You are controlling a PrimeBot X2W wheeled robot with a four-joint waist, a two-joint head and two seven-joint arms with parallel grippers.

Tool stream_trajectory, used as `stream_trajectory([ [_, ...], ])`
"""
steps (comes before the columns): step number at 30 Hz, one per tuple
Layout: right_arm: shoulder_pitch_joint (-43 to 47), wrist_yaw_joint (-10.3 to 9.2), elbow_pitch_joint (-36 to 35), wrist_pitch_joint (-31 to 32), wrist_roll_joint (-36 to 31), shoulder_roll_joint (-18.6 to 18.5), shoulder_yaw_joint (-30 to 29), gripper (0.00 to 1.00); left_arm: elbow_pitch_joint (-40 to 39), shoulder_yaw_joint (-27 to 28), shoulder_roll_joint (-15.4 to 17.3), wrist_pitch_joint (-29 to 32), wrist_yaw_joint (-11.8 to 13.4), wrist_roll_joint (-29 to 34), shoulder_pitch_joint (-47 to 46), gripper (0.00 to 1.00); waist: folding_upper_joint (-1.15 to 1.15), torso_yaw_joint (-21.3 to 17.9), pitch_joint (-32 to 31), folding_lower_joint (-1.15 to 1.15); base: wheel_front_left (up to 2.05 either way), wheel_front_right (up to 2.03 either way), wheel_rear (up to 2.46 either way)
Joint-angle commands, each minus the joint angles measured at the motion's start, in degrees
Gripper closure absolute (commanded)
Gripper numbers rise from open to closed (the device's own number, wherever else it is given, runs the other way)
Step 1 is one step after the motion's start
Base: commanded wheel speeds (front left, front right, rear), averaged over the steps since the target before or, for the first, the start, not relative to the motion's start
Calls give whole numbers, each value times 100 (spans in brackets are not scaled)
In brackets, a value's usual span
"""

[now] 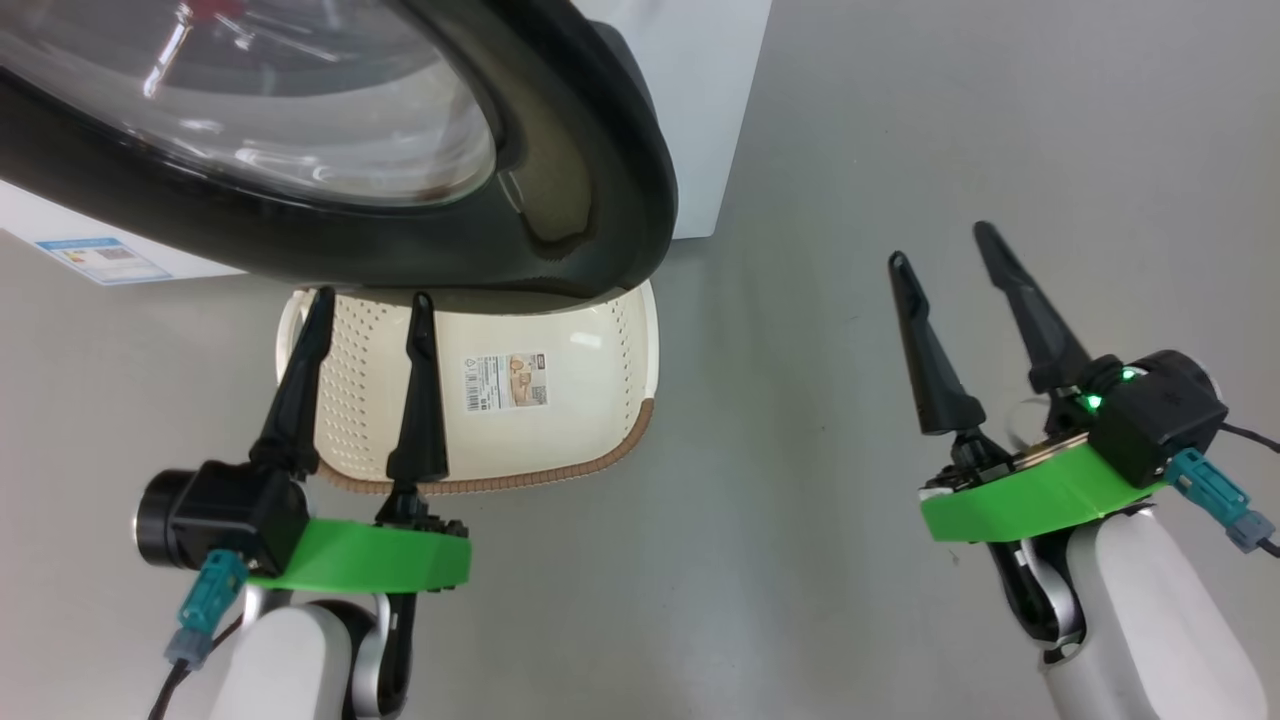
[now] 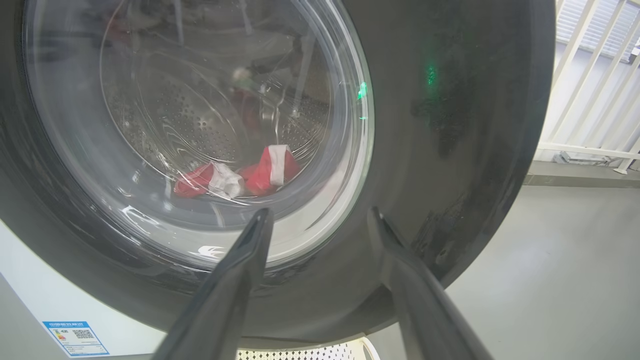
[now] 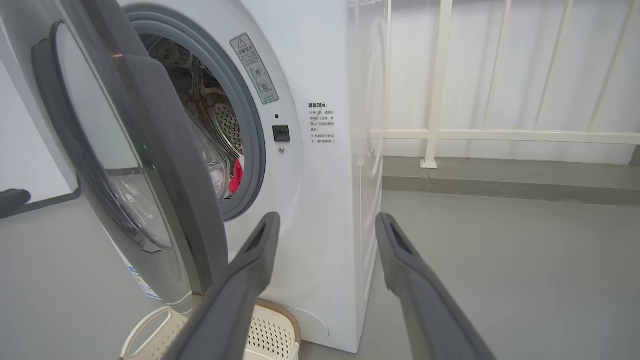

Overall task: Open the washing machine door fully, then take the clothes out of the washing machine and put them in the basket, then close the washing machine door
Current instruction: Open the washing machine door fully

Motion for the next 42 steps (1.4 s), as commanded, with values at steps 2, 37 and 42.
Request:
stream_trajectory([
  [2,82,2,-96,-34,152,38,214,100,-181,138,97,-45,32,-4,87,0,0,15,7,0,0,0,0],
  [37,-3218,2,1562,4227,9559,-348,441,100,-615,-240,97,-45,207,-85,-182,0,0,708,754,0,0,0,0],
  [42,-3788,2,2133,5171,10134,-427,672,100,-649,-295,97,-45,245,-126,-218,0,0,772,879,0,0,0,0],
])
